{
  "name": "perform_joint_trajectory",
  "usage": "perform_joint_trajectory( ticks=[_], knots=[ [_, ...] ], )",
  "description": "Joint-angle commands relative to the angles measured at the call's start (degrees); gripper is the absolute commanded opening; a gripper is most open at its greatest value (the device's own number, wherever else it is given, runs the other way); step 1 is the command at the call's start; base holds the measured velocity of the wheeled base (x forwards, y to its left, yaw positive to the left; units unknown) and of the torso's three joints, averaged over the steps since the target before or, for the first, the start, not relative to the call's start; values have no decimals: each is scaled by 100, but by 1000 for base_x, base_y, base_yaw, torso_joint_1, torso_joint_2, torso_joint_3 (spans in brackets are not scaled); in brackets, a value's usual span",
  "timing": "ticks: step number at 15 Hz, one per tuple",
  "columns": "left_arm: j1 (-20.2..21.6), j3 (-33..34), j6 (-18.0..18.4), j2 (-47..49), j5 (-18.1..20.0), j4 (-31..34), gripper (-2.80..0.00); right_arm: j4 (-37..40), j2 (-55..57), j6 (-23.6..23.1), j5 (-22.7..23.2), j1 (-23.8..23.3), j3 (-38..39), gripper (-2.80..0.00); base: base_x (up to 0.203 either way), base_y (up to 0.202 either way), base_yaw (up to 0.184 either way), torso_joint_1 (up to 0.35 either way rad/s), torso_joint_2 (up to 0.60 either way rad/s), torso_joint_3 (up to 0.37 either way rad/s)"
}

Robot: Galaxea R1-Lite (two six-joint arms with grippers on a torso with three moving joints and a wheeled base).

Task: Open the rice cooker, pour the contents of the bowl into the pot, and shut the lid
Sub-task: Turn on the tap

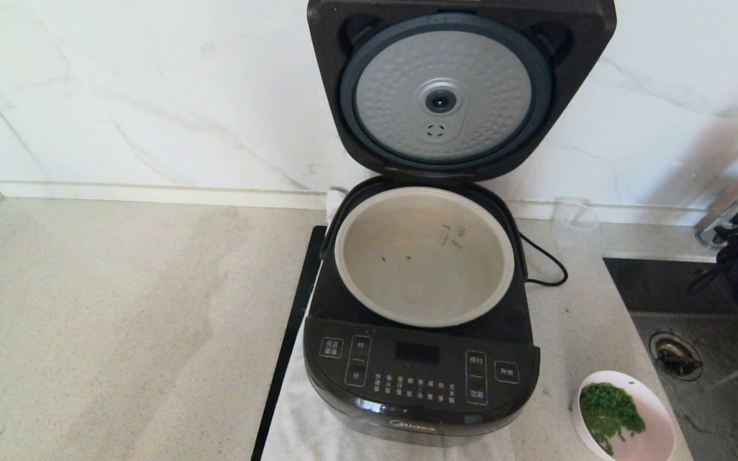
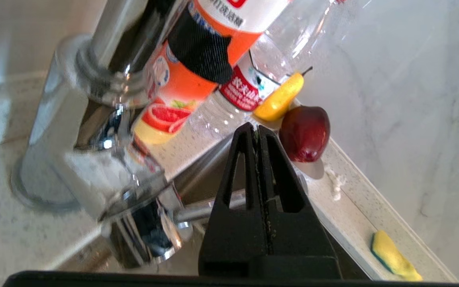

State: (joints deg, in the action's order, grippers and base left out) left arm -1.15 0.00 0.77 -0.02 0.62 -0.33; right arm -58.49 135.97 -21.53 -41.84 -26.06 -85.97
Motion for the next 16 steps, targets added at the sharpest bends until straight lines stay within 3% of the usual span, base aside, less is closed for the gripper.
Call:
perform_joint_trajectory(
  ticks=[1, 6, 11, 13, 16],
  knots=[
    [0, 9, 2, -6, -1, -2, -280, -40, -124, -9, -17, 5, 98, -280, 0, 0, 0, 0, 0, 0],
    [0, 9, 2, -6, -1, -2, -280, -100, -490, 44, -5, 33, 264, -280, 0, 0, 0, 0, 0, 0],
    [0, 9, 2, -6, -1, -2, -280, 329, -1831, 346, 460, 545, 1368, -280, 0, 0, 0, 0, 0, 0],
    [0, 9, 2, -6, -1, -2, -280, 1234, -2577, 710, 925, 887, 1782, -280, 0, 0, 0, 0, 0, 0],
    [0, 9, 2, -6, -1, -2, -280, 3777, -3854, 1478, 2092, 1280, 2065, -280, 0, 0, 0, 0, 0, 0]
  ],
)
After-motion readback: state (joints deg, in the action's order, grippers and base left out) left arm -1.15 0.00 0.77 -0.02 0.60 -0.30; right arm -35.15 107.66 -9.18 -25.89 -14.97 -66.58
